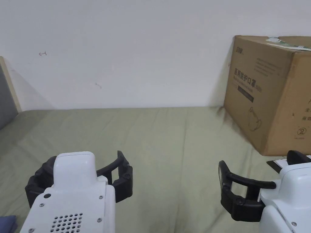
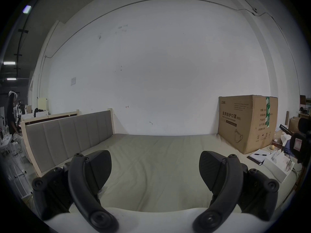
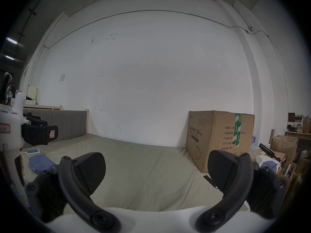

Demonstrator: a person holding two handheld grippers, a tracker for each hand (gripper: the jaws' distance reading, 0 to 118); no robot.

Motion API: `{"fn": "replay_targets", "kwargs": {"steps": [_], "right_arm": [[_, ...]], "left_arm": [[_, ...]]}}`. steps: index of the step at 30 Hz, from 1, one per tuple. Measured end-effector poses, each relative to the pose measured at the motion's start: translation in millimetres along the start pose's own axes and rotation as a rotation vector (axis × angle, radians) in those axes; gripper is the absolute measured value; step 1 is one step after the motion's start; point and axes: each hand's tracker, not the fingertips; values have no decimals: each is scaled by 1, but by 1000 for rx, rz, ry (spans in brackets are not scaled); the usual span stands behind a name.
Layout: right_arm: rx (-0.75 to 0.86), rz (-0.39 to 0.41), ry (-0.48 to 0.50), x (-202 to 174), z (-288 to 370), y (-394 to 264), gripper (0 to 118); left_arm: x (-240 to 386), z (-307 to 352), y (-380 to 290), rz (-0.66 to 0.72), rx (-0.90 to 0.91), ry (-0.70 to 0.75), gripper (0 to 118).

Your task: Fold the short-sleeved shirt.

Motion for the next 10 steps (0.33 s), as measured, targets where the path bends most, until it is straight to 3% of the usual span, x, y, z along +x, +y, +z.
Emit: {"fn": "replay_targets", "kwargs": {"steps": [10], "right_arm": [[-5, -1, -5, 0, 1, 0, 118]], "left_arm": [[-1, 0, 0, 12, -15, -18, 106]]}}
